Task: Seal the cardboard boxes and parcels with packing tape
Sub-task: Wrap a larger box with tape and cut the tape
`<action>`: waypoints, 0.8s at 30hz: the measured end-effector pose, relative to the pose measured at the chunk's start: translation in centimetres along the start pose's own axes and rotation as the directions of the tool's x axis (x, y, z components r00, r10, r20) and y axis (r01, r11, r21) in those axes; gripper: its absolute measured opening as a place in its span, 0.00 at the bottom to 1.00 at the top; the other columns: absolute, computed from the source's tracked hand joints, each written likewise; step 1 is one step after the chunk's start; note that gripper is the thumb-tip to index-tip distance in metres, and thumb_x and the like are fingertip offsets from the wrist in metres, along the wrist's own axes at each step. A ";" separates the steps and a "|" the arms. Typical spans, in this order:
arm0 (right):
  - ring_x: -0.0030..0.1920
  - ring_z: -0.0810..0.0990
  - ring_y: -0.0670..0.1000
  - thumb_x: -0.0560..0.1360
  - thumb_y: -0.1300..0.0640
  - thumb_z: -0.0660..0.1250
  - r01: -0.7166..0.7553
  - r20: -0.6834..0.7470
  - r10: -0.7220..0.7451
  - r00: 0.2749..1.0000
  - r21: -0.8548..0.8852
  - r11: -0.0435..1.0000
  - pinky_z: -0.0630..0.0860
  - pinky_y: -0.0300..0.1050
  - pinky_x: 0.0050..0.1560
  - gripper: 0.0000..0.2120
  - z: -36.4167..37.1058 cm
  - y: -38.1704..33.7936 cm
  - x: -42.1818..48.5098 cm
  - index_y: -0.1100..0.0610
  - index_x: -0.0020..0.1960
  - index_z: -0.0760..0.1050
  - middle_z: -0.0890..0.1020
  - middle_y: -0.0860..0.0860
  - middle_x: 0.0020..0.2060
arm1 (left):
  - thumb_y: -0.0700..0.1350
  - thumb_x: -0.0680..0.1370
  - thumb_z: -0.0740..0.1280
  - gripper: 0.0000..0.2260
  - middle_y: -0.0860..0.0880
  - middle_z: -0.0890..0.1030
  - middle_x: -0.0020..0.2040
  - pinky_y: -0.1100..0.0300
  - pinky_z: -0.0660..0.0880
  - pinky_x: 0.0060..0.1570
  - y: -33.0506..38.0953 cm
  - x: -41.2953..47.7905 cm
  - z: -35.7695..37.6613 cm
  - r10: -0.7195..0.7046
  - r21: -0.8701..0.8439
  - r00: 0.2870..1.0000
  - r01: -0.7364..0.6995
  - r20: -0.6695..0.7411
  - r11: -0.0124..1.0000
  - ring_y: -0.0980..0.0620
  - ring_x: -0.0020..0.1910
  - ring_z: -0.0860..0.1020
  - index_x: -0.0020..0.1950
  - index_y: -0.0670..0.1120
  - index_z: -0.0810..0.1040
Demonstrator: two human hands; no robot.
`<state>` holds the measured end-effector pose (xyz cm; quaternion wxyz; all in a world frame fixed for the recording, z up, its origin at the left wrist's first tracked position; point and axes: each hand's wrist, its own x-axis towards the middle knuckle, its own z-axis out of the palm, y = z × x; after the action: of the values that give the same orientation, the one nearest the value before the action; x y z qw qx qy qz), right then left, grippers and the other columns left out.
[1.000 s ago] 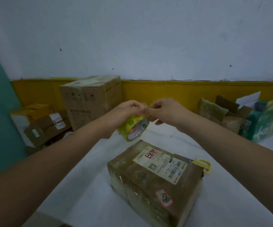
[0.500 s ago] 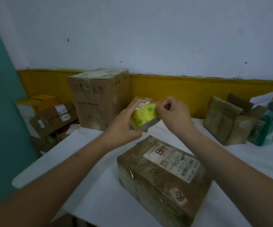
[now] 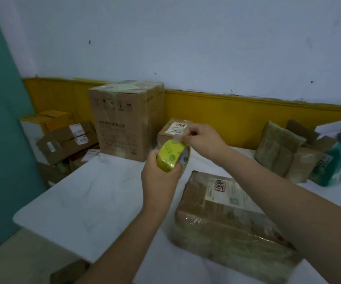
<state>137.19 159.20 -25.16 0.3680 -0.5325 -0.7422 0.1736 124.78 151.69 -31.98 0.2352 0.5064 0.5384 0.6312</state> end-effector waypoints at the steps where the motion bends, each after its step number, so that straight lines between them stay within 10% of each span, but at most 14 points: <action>1: 0.36 0.73 0.47 0.76 0.60 0.68 -0.047 0.024 0.047 0.999 0.018 0.999 0.70 0.44 0.39 0.12 -0.5 -0.3 0.2 0.54 0.33 0.74 0.76 0.47 0.33 | 0.46 0.72 0.75 0.09 0.53 0.77 0.36 0.64 0.70 0.30 0.6 0.6 -0.6 0.037 0.023 0.998 -0.038 0.041 0.999 0.60 0.32 0.73 0.46 0.50 0.76; 13: 0.35 0.70 0.51 0.75 0.65 0.69 -0.478 -0.012 0.522 0.853 0.385 0.789 0.76 0.45 0.38 0.11 -5.2 0.1 -3.2 0.58 0.38 0.69 0.70 0.54 0.34 | 0.39 0.74 0.69 0.12 0.56 0.81 0.45 0.65 0.72 0.39 2.1 6.3 -6.3 0.101 0.358 0.861 -0.310 0.498 0.881 0.62 0.44 0.77 0.53 0.54 0.80; 19: 0.38 0.76 0.60 0.77 0.58 0.67 -0.513 -0.159 0.548 0.821 0.214 0.831 0.74 0.54 0.41 0.14 -1.8 1.0 -9.3 0.70 0.43 0.78 0.77 0.70 0.42 | 0.32 0.74 0.63 0.20 0.51 0.79 0.56 0.66 0.72 0.53 -4.1 7.8 -5.4 0.248 0.209 0.739 -0.465 0.626 0.860 0.54 0.55 0.76 0.59 0.54 0.77; 24: 0.33 0.77 0.54 0.77 0.55 0.66 -0.448 -0.195 0.430 0.882 -0.057 0.892 0.72 0.47 0.35 0.17 -1.1 1.7 -10.8 0.66 0.36 0.77 0.79 0.57 0.30 | 0.32 0.70 0.61 0.23 0.58 0.75 0.52 0.76 0.66 0.50 -6.3 9.2 -4.2 0.286 0.155 0.687 -0.505 0.668 0.849 0.61 0.53 0.73 0.60 0.52 0.76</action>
<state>140.82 149.76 -29.44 0.3563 -0.7178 -0.5744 0.1668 115.98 159.49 -33.83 0.1677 0.8223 0.4026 0.3656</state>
